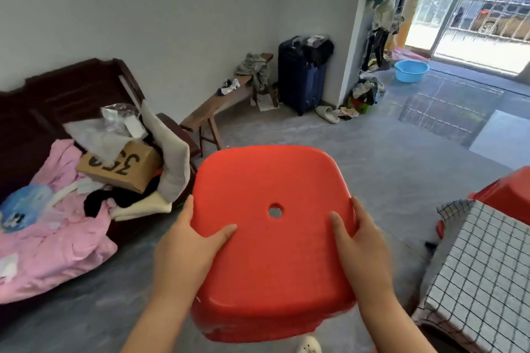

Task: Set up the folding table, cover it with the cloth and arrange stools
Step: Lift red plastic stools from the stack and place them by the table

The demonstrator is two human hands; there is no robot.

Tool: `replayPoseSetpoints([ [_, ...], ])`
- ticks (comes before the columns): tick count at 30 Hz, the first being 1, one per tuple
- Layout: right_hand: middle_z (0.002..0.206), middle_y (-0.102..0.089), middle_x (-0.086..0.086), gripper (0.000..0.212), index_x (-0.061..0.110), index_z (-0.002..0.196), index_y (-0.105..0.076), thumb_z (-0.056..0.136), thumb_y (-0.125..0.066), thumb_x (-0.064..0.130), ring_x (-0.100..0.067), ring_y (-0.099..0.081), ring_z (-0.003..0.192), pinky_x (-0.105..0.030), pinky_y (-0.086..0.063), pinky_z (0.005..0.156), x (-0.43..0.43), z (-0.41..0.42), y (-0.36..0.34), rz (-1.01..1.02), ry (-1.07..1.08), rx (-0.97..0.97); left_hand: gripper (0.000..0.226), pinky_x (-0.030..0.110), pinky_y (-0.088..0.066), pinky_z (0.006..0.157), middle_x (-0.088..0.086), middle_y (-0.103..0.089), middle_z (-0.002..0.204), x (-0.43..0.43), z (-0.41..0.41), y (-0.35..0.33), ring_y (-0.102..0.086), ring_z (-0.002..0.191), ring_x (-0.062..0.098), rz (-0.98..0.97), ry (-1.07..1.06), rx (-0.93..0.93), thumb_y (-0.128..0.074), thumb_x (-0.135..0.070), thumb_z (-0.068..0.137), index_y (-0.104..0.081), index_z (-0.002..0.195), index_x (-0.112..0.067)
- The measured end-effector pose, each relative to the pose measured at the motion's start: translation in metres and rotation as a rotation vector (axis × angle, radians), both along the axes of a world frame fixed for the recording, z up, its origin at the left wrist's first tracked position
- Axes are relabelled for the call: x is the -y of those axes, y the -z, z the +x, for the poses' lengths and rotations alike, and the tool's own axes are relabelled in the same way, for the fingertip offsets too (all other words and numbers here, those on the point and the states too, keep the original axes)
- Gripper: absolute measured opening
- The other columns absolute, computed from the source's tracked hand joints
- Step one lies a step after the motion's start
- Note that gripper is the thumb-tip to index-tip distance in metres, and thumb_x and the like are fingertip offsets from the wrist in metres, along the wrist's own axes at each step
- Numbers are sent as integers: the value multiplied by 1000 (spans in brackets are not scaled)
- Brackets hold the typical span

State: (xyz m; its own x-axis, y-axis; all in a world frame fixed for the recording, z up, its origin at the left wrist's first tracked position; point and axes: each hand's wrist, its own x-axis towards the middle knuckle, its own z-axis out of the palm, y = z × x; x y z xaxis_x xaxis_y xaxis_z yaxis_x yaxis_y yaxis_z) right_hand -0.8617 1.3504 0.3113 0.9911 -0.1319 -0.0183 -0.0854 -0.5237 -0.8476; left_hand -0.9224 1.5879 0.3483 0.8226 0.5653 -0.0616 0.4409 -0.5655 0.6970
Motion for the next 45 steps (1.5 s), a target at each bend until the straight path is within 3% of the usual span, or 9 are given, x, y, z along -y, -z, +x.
replayPoseSetpoints([
  [8,139,-49,3,55,21,142,-38,92,-56,31,-14,-47,126,-23,-33,97,50,115,17,56,157,-23,95,40,-43,98,-2,-51,137,37,163,22,-52,121,21,-21,197,30,-77,-51,65,-30,145,-30],
  [16,127,-59,1,48,22,134,-45,89,-57,35,-20,-55,117,-31,-42,94,138,200,55,-6,430,-182,74,32,-37,100,6,-50,138,124,321,90,-50,123,18,-193,462,-29,-72,-41,78,-40,140,-16],
  [18,128,-59,-2,50,20,135,-43,89,-58,35,-22,-55,116,-30,-41,92,156,220,65,-41,449,-257,76,31,-38,100,6,-52,136,143,357,111,-52,120,17,-283,511,-65,-71,-47,77,-43,138,-12],
  [21,129,-58,-4,54,19,136,-42,88,-59,37,-22,-55,117,-28,-40,90,183,248,79,-63,505,-353,92,41,-43,101,2,-58,130,170,411,145,-57,114,15,-346,569,-165,-63,-70,59,-46,134,-18],
  [23,129,-58,-6,56,17,136,-40,87,-61,36,-23,-55,117,-28,-40,90,201,268,91,-72,535,-385,92,45,-46,98,-2,-61,125,190,443,167,-60,109,14,-366,627,-236,-63,-72,56,-45,132,-23],
  [32,139,-49,-4,73,19,144,-25,84,-65,36,-22,-52,120,-31,-40,95,274,327,188,40,598,-561,80,43,-45,98,-2,-57,128,277,528,254,-59,110,13,-429,780,-416,-74,-43,66,-34,134,-30],
  [36,144,-42,-8,81,15,147,-15,85,-65,32,-23,-47,126,-30,-36,99,296,346,244,101,558,-637,75,36,-43,99,3,-52,131,307,552,307,-56,113,18,-396,810,-485,-73,-21,80,-28,140,-20],
  [41,148,-36,-8,86,16,149,-10,85,-65,33,-23,-42,130,-31,-34,102,317,366,322,94,536,-665,89,43,-42,100,6,-51,136,335,580,377,-53,119,25,-235,854,-533,-68,-51,73,-21,144,-25],
  [45,152,-27,-7,92,20,150,-7,83,-67,37,-22,-34,135,-34,-30,107,328,379,387,72,509,-654,90,42,-40,102,4,-45,142,353,593,435,-48,124,25,-124,904,-506,-69,-53,74,-19,146,-31],
])
